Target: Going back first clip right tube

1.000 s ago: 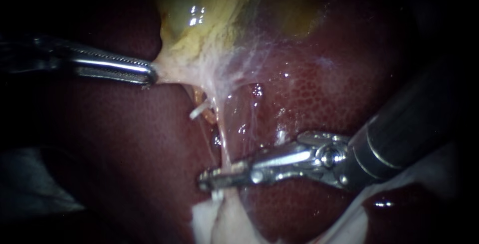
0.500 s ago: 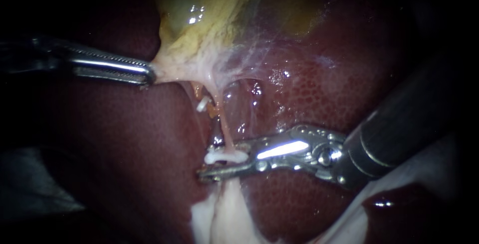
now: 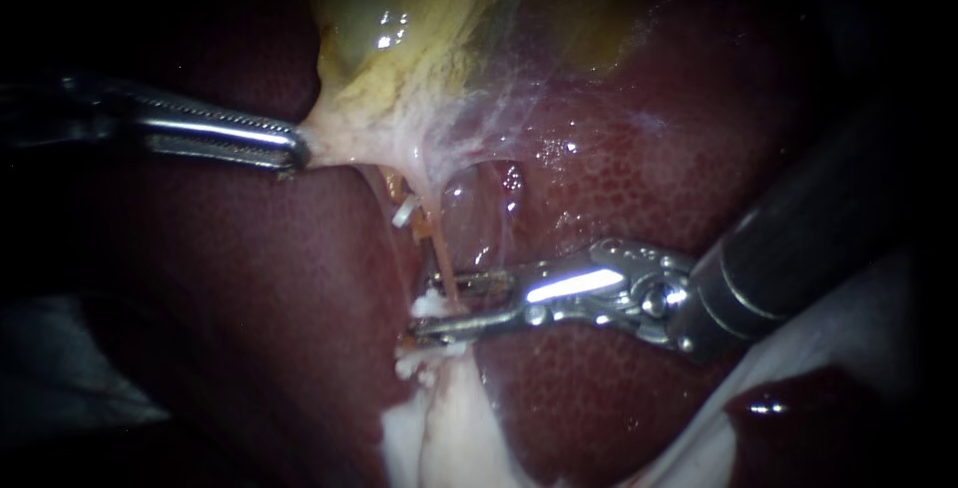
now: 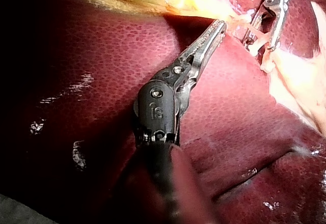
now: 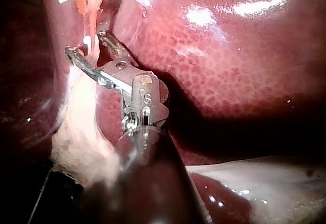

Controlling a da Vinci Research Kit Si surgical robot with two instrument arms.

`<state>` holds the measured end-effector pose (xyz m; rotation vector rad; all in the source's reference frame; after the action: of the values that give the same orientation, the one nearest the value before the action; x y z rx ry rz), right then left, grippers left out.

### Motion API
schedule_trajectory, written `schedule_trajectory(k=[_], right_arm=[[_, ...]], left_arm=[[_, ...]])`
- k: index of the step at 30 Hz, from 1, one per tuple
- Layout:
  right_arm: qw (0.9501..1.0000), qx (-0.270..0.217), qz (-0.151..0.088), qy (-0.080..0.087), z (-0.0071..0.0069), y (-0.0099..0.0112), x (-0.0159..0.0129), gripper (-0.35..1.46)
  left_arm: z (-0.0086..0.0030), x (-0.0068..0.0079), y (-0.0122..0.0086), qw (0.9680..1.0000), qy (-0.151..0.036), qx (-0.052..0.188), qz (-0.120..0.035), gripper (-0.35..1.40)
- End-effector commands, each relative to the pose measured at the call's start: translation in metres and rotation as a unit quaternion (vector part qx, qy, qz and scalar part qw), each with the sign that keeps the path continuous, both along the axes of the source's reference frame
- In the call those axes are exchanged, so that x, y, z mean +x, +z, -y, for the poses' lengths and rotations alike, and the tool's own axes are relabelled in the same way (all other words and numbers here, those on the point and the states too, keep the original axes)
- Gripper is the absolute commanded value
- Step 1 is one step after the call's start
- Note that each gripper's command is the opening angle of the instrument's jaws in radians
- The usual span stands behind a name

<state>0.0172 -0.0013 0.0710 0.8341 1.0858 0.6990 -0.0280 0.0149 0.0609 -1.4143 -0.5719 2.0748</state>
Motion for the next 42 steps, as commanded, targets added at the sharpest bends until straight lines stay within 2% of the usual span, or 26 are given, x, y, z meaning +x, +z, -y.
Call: schedule_trajectory(k=[1, 8, 10, 13, 15, 18, 19, 21, 22, 25, 31, 38, 42], right_arm=[[1.0000, 0.000, -0.002, 0.000, 0.0000, -0.0001, -0.0002, 0.50], [1.0000, 0.001, -0.008, 0.000, 0.0000, -0.0003, -0.0017, 0.50], [0.9994, -0.027, -0.018, -0.007, -0.0002, -0.0009, -0.0022, 0.50], [0.9944, -0.099, -0.022, -0.030, -0.0009, -0.0023, -0.0031, 0.50], [0.9883, -0.146, -0.012, -0.045, -0.0014, -0.0034, -0.0037, 0.50], [0.9725, -0.219, 0.015, -0.076, -0.0023, -0.0054, -0.0049, 0.50], [0.9657, -0.243, 0.025, -0.089, -0.0026, -0.0061, -0.0054, 0.50], [0.9559, -0.272, 0.036, -0.106, -0.0030, -0.0072, -0.0062, 0.50], [0.9512, -0.285, 0.039, -0.112, -0.0033, -0.0077, -0.0068, 0.50], [0.9447, -0.305, 0.039, -0.113, -0.0038, -0.0089, -0.0083, 0.50], [0.9379, -0.325, 0.039, -0.116, -0.0046, -0.0101, -0.0104, 0.50], [0.9383, -0.323, 0.036, -0.117, -0.0054, -0.0112, -0.0120, 0.50], [0.9384, -0.323, 0.035, -0.117, -0.0054, -0.0113, -0.0122, 0.50]], left_arm=[[0.0000, 0.0001, 0.0000, 1.0000, 0.000, 0.000, 0.000, -0.35], [0.0000, 0.0003, -0.0001, 1.0000, 0.001, 0.000, 0.001, -0.35], [0.0000, 0.0004, -0.0001, 1.0000, 0.001, 0.000, 0.001, -0.35], [0.0001, 0.0005, -0.0001, 1.0000, 0.001, 0.000, 0.001, -0.35], [0.0001, 0.0005, -0.0001, 1.0000, 0.001, 0.000, 0.001, -0.35], [0.0000, 0.0006, 0.0000, 1.0000, 0.000, 0.000, 0.000, -0.35], [0.0000, 0.0006, 0.0000, 1.0000, 0.001, 0.000, 0.000, -0.35], [0.0000, 0.0006, 0.0000, 1.0000, 0.001, 0.000, 0.000, -0.35], [0.0000, 0.0006, 0.0000, 1.0000, 0.001, 0.000, 0.000, -0.35], [0.0000, 0.0007, 0.0000, 1.0000, 0.001, 0.000, 0.000, -0.35], [-0.0001, 0.0008, 0.0002, 1.0000, 0.000, -0.001, 0.000, -0.35], [-0.0002, 0.0009, 0.0004, 1.0000, 0.000, -0.001, 0.000, -0.35], [-0.0003, 0.0005, 0.0011, 1.0000, 0.000, -0.002, -0.001, -0.35]])
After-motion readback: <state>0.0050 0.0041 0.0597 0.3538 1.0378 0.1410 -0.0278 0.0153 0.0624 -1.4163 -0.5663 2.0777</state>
